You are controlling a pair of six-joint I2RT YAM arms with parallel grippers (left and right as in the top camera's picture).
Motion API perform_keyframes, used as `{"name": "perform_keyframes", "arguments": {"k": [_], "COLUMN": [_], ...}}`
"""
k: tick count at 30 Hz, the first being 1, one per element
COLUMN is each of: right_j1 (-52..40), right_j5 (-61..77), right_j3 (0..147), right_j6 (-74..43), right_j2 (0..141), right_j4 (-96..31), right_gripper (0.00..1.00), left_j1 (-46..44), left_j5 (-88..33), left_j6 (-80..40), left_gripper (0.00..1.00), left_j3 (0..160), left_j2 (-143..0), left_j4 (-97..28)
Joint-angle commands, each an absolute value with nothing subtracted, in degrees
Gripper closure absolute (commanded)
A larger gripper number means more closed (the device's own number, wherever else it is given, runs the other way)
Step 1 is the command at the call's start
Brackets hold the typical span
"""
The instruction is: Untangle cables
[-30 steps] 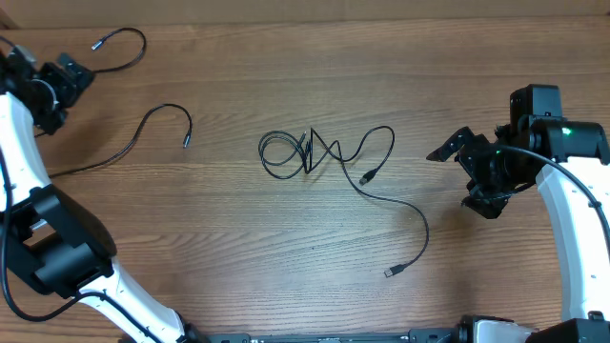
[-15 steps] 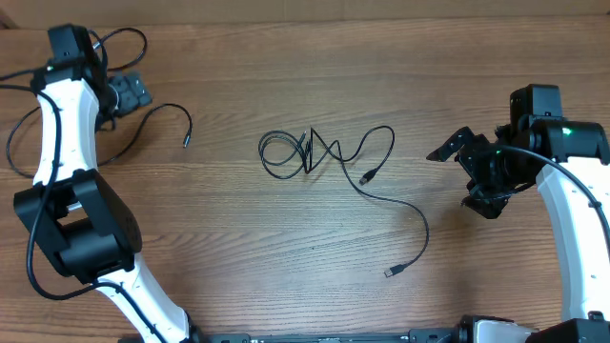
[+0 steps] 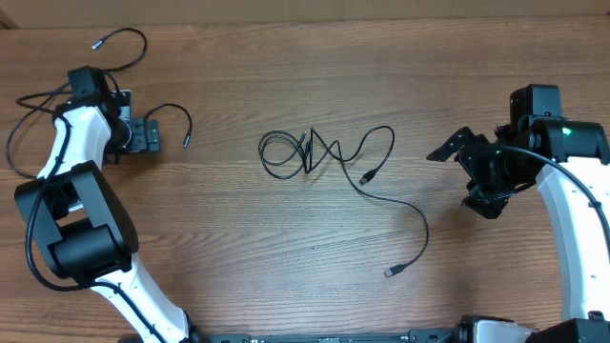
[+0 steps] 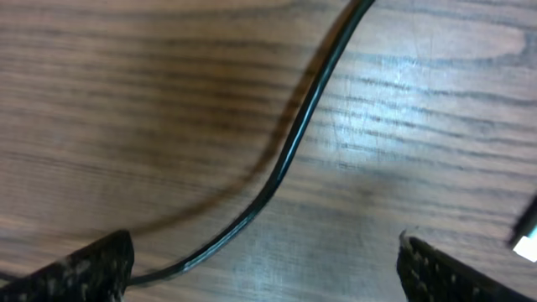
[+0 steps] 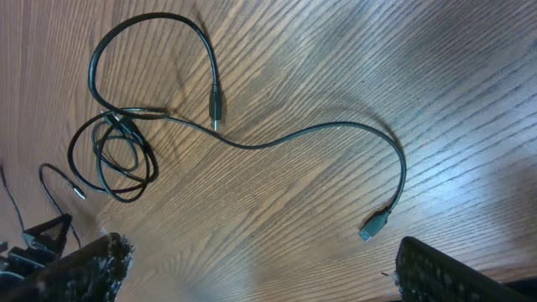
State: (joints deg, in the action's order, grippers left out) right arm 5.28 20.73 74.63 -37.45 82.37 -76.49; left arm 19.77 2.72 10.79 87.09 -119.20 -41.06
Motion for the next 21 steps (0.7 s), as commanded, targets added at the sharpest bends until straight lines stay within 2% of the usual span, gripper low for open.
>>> {"name": "perform_keyframes", "arguments": {"k": [1,4,8,9,10,11,15,16,17,18,21], "right_j1": [5.54,5.54,5.54,5.54,5.54,5.54,5.54,5.54,5.54,5.54,5.54], "right_j5": [20.38,20.38,20.38,20.38,20.38,20.38,20.38,20.38,20.38,20.38,20.38], "right_j3": [74.96,74.96,74.96,74.96,74.96,74.96,74.96,74.96,74.96,74.96,74.96], "right_j6": [-36.99,-36.97,-36.99,-36.99,-36.99,-36.99,-36.99,-36.99,-36.99,-36.99,-36.99], "right_j2": [82.43,82.43,82.43,82.43,82.43,82.43,82.43,82.43,82.43,82.43,82.43], "right_j4": [-76.38,-76.38,-76.38,-76.38,-76.38,-76.38,-76.38,-76.38,-76.38,-76.38,-76.38], "right_gripper": [0.00,0.00,0.00,0.00,0.00,0.00,0.00,0.00,0.00,0.00,0.00], "left_j1": [20.95,21.76,22.24,22.26,22.28,22.39,22.61,22.63,22.63,22.61,22.59], "left_j5": [1.41,1.39,1.45,1.43,1.43,1.41,1.43,1.45,1.45,1.41,1.19], "left_j6": [14.59,14.61,14.61,14.59,14.57,14.57,13.52,11.64,10.26,6.68,0.80], "left_gripper": [0.00,0.04,0.19,0.26,0.40,0.49,0.67,0.83,0.92,0.96,0.96], "left_j3": [84.44,83.35,82.63,82.63,82.63,82.63,82.63,82.78,83.11,84.47,89.06], "left_j2": [-119.92,-120.53,-122.21,-122.50,-122.80,-122.98,-123.17,-123.09,-123.09,-123.09,-122.98], "left_j4": [-38.06,-35.77,-34.37,-34.20,-33.91,-33.61,-32.40,-31.42,-31.07,-30.74,-31.46]}}
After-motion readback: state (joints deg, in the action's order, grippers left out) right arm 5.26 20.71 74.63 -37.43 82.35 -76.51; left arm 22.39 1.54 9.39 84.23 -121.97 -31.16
